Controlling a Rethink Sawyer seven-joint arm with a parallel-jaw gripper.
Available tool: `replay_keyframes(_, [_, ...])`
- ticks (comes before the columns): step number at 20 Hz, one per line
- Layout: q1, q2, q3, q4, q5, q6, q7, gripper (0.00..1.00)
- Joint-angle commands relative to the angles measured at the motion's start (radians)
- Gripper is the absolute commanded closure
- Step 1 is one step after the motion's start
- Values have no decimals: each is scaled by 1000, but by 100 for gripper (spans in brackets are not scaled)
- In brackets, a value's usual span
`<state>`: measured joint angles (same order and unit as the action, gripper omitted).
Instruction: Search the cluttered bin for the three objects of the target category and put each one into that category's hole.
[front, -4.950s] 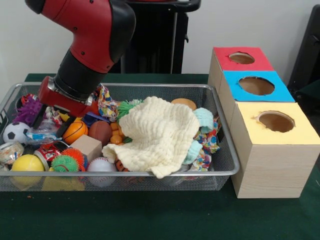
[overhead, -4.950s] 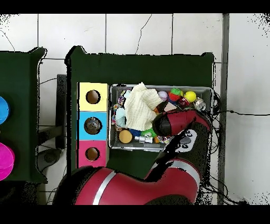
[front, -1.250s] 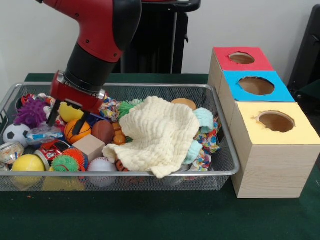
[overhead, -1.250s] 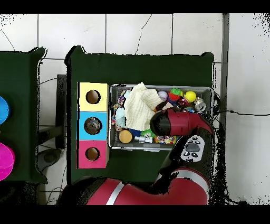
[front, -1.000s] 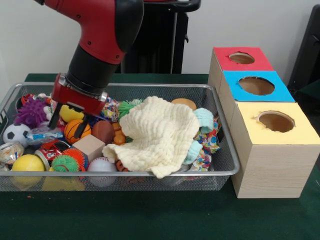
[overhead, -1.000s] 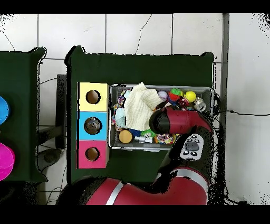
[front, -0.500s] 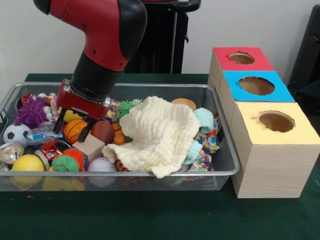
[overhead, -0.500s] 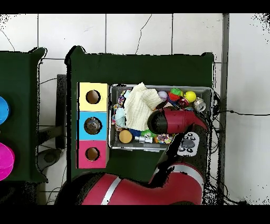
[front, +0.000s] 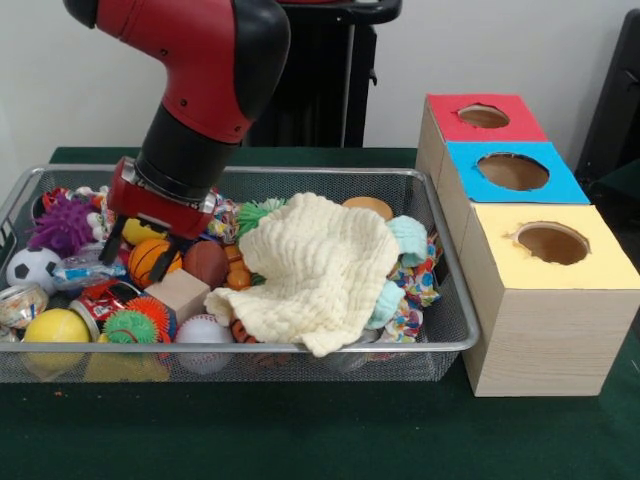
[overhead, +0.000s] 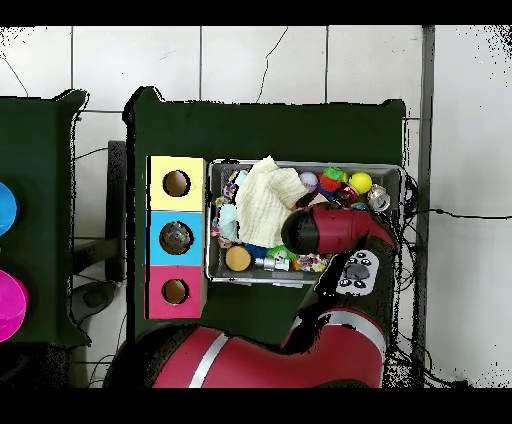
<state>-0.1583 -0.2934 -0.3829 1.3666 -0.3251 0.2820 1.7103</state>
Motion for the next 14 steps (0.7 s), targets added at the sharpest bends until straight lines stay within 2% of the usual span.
replay_keyframes(1, [-9,71,42,-25,-40,18,70,0])
replay_keyframes(9, [17,143,-33,-91,-44,-3,99,0])
replay_keyframes(14, [28,212,-84,-135,-29,-60,145,0])
